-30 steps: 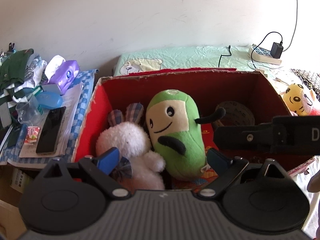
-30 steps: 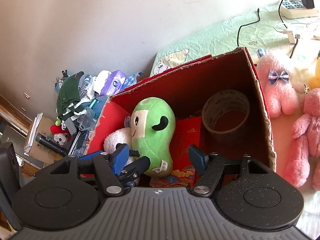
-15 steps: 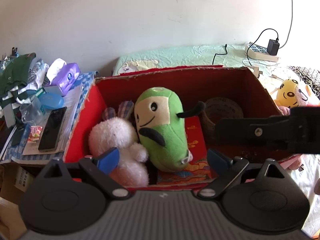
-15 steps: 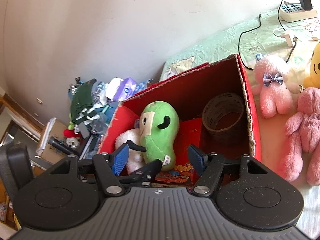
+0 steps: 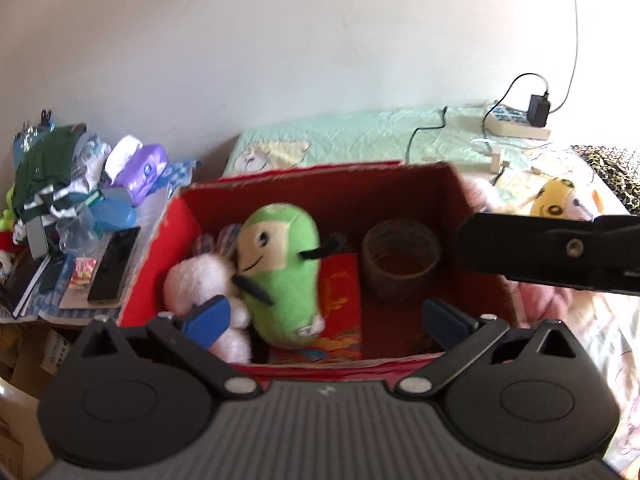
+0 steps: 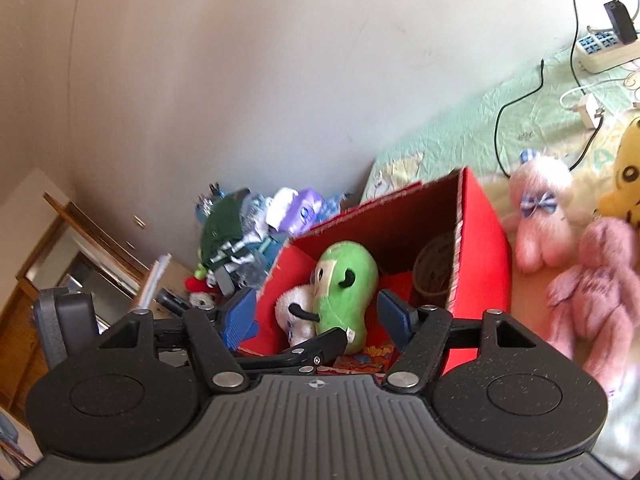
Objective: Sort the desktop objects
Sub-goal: 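Withdraw the open right tool up from the red box, then move the open right tool to the yellow tiger plush on the bed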
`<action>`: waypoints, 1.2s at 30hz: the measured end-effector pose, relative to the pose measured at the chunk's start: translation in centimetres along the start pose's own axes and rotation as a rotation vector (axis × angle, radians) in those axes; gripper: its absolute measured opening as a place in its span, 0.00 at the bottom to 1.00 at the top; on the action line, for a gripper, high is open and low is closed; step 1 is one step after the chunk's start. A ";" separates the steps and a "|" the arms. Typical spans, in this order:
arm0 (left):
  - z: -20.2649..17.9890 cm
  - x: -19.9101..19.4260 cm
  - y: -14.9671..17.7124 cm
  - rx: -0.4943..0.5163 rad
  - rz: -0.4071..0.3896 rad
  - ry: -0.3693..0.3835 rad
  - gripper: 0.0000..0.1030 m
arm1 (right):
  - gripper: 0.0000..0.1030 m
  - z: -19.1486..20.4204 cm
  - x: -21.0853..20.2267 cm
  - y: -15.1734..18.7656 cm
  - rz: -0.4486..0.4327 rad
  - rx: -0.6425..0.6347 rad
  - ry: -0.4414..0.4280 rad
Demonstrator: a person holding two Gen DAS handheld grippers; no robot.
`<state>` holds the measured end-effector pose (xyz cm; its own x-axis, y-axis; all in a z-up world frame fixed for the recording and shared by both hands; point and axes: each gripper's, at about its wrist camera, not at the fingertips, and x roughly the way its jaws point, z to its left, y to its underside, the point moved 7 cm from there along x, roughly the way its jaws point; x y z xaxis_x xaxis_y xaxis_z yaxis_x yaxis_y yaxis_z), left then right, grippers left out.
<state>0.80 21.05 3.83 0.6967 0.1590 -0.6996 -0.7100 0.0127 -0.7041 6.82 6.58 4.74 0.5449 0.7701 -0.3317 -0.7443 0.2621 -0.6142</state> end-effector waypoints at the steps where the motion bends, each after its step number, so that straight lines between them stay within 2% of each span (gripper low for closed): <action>1: -0.8 -0.3 -0.2 0.004 -0.005 0.007 0.99 | 0.68 -0.4 -0.6 -0.2 -0.008 0.006 -0.005; 10: -9.3 -1.3 -1.9 0.087 -0.033 0.102 0.99 | 0.69 -6.9 -7.2 -2.8 -0.102 0.129 -0.011; 17: -16.8 -0.4 -1.9 0.171 -0.008 0.192 0.99 | 0.69 -13.8 -12.1 -3.7 -0.173 0.237 0.066; 20: -19.5 0.9 -1.2 0.170 0.051 0.261 0.99 | 0.69 -16.8 -14.0 -3.9 -0.197 0.272 0.114; 24: -22.1 3.0 -0.5 0.110 0.152 0.383 0.99 | 0.70 -20.4 -16.5 -3.9 -0.224 0.319 0.184; 27: -23.9 4.5 -0.1 0.070 0.209 0.446 0.99 | 0.70 -22.6 -17.7 -4.2 -0.241 0.345 0.231; 36: -29.1 8.3 0.4 -0.017 0.348 0.620 0.99 | 0.71 -27.3 -17.3 -5.6 -0.229 0.392 0.304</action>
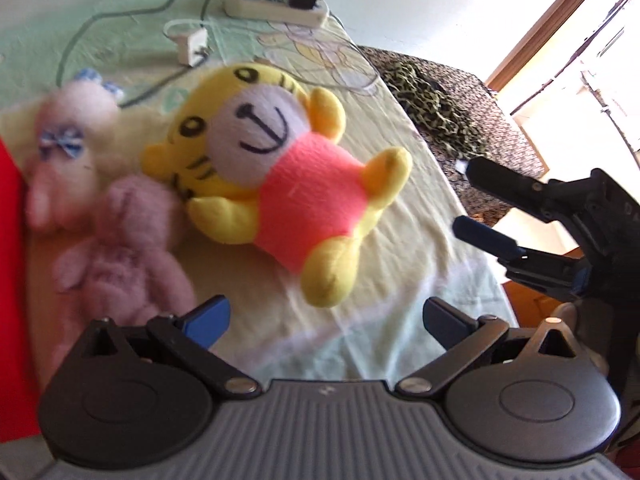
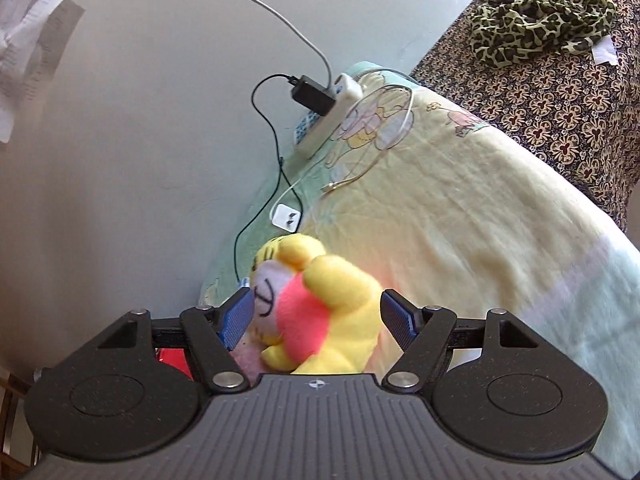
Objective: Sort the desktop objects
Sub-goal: 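Move the open right tool to the yellow tiger plush on the bed, then close the right tool on the yellow tiger plush's red shirt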
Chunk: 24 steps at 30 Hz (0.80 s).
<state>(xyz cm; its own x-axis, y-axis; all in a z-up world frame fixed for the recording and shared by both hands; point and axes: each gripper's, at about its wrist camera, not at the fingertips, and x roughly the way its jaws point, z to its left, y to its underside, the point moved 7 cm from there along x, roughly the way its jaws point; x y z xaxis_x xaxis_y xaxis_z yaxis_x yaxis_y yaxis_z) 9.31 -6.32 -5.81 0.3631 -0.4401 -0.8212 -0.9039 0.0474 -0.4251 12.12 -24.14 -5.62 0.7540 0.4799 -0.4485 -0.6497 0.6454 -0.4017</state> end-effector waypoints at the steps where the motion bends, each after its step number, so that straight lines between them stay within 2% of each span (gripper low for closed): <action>1: -0.1 0.5 -0.2 -0.018 0.010 0.028 0.99 | 0.71 -0.2 0.4 -0.1 0.007 0.005 0.003; 4: 0.2 1.9 -0.8 -0.071 0.039 0.076 0.99 | 0.71 -0.5 1.9 -0.5 0.034 0.013 0.005; 7: 0.7 3.0 -1.4 -0.106 0.060 0.083 0.99 | 0.71 -0.2 3.2 -0.6 0.060 -0.006 0.001; 17: 0.5 5.4 -3.2 -0.027 0.063 0.007 0.99 | 0.70 -1.4 8.5 -0.3 0.183 0.002 0.007; 20: 0.4 5.5 -3.4 -0.005 0.047 -0.007 0.99 | 0.66 -1.2 9.2 0.0 0.206 -0.025 0.019; 24: 0.5 5.3 -3.6 -0.010 0.035 0.000 0.97 | 0.59 -1.4 9.0 0.2 0.222 -0.001 0.011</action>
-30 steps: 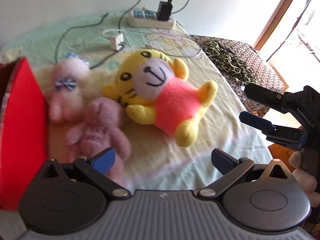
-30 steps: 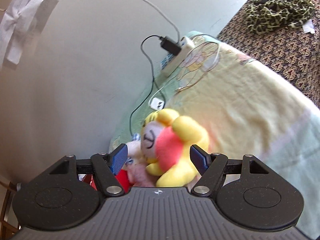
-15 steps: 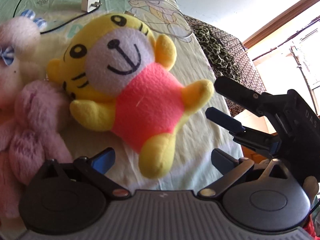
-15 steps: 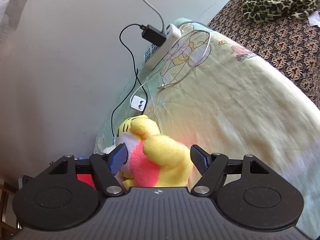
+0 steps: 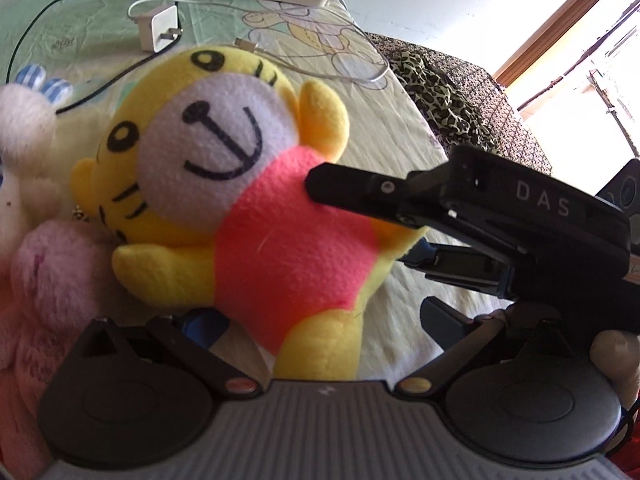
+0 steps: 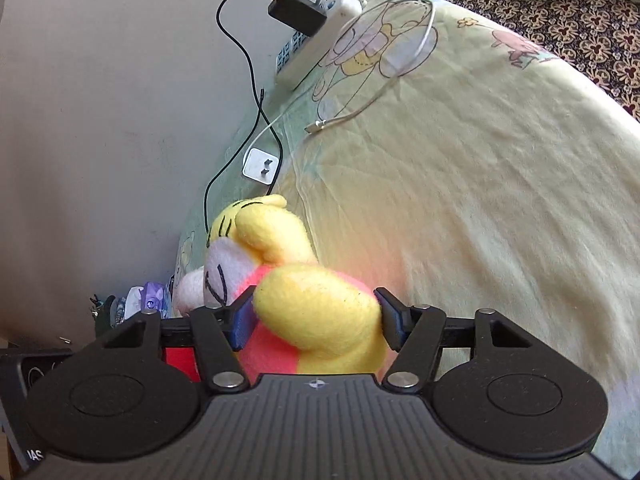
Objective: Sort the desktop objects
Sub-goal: 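Close the right tool on the yellow tiger plush's red shirt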
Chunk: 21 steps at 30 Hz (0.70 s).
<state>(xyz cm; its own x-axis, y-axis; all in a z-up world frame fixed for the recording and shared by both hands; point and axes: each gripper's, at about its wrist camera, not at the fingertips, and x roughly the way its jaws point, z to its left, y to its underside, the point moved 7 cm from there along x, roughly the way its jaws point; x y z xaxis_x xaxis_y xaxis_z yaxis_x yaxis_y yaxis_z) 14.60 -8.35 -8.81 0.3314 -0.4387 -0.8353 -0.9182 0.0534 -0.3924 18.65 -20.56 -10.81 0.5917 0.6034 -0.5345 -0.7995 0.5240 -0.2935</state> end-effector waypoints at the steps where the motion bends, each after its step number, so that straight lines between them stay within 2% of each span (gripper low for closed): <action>1: 0.1 -0.2 0.0 -0.003 -0.003 0.006 0.97 | 0.58 0.0 -0.2 0.1 0.005 0.007 -0.005; 10: -0.6 -1.5 1.1 0.030 -0.004 0.025 0.97 | 0.56 0.3 -3.1 3.3 0.020 0.031 -0.003; 21: -2.4 -3.1 6.5 0.163 0.082 0.068 0.97 | 0.56 -0.2 -6.7 9.3 0.036 0.082 0.025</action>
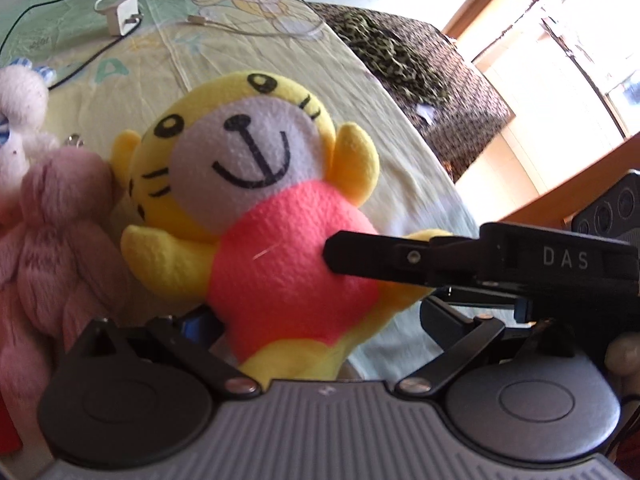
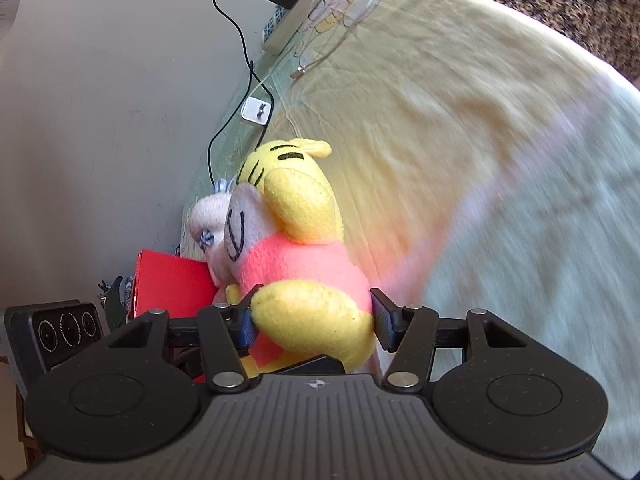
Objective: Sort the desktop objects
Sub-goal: 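Close the right tool on the yellow tiger plush's red shirt, then lift the tiger plush with the right tool and carry it toward the red box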
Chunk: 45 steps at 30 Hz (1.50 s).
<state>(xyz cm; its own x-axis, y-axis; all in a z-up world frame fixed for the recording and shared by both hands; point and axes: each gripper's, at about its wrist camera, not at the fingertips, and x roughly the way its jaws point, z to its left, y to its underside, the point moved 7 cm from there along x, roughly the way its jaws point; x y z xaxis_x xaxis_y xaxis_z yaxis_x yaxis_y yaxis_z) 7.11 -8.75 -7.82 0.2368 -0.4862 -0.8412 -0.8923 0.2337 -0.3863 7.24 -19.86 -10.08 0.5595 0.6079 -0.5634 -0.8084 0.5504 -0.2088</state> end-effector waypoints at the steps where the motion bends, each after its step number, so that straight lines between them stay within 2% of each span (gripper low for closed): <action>1: -0.3 -0.2 0.6 0.017 0.008 0.003 0.97 | 0.56 0.0 -0.2 0.4 0.003 0.002 0.001; 9: -1.5 -0.7 3.9 0.130 0.080 0.035 0.97 | 0.58 0.0 -1.2 3.1 0.040 -0.003 0.020; 15: -1.3 -1.3 5.4 0.149 0.104 0.062 0.97 | 0.62 -0.2 -1.9 3.8 0.061 -0.001 0.015; 24: 0.3 -3.8 4.9 0.095 0.045 0.091 0.98 | 0.68 0.7 -4.3 1.9 0.040 -0.100 0.008; 29: 1.7 -3.7 3.9 0.012 0.026 0.101 0.99 | 0.70 0.1 -3.3 0.4 0.026 -0.131 0.048; 36: 2.4 -2.0 2.9 -0.049 0.027 0.104 0.99 | 0.70 0.4 0.8 0.4 0.116 -0.144 0.043; 41: 3.2 -0.4 2.3 -0.092 0.044 0.091 0.99 | 0.70 0.7 3.1 0.2 0.177 -0.112 -0.005; 45: 3.3 -0.1 2.1 -0.105 0.053 0.083 1.00 | 0.66 1.1 4.3 0.7 0.231 -0.086 -0.040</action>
<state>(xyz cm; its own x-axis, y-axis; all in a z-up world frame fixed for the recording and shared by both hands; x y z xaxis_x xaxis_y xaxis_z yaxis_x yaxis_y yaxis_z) 6.49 -5.37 -9.77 0.1599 -0.5443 -0.8235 -0.9389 0.1737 -0.2971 9.28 -16.27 -11.78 0.3635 0.7353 -0.5721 -0.9273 0.3447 -0.1462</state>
